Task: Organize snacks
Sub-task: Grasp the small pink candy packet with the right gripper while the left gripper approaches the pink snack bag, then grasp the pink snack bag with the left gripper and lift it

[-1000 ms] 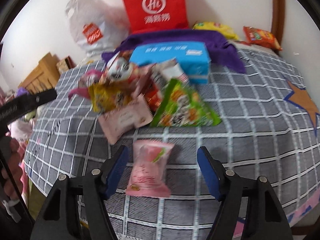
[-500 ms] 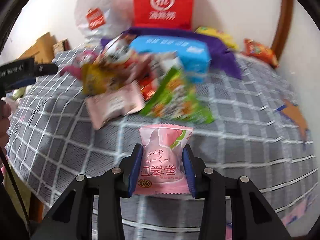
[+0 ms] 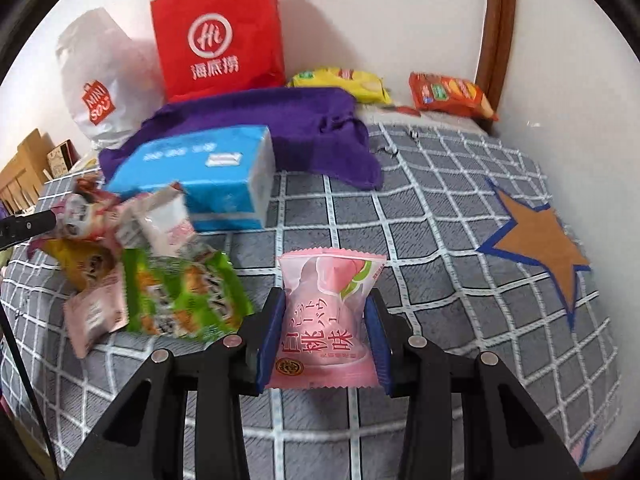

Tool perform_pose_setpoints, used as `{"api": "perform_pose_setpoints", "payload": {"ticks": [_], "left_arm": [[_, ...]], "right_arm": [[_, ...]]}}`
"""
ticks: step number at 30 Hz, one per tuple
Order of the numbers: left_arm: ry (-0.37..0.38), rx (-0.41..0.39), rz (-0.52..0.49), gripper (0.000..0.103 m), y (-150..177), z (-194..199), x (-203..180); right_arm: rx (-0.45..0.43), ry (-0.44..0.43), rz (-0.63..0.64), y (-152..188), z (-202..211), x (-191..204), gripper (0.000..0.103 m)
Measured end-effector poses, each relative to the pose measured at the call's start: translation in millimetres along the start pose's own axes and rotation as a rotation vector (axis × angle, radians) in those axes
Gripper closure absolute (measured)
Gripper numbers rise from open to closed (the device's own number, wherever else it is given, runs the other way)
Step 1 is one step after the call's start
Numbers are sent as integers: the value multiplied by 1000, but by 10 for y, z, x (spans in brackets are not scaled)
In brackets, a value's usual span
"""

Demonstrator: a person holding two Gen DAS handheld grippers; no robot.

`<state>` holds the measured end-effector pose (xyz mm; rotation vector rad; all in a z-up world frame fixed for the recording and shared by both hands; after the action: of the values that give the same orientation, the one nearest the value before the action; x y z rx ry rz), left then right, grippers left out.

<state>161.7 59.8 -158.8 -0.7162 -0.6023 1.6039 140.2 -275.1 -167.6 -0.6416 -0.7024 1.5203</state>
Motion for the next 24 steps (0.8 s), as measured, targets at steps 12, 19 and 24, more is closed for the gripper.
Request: {"api": "perform_pose_setpoints", "payload": {"ticks": [12,19,24], "left_arm": [[54,18,2,51,-1,-84,-25],[28,3,5,51,-60,184,81],[7,-25,27,51,-146,372,178]], "right_arm": [[43,-37,-20,128,-144,-80,63],[20,-33,-31,-87,-30,-82,63],[-9,-41,-27,-233,81,-28,63]]}}
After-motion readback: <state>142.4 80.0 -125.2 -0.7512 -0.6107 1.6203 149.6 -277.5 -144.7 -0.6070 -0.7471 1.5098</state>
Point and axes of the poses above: each gripper's, at about its wrist camera, not at the fingertips, and z roughly against the way its jaws point, x to its left, y to its underside, the point moved 2 cm from there along -z, roughly the way its jaws point, and after that the axes turned 10 degrees about -x, right-handed, at the moved point
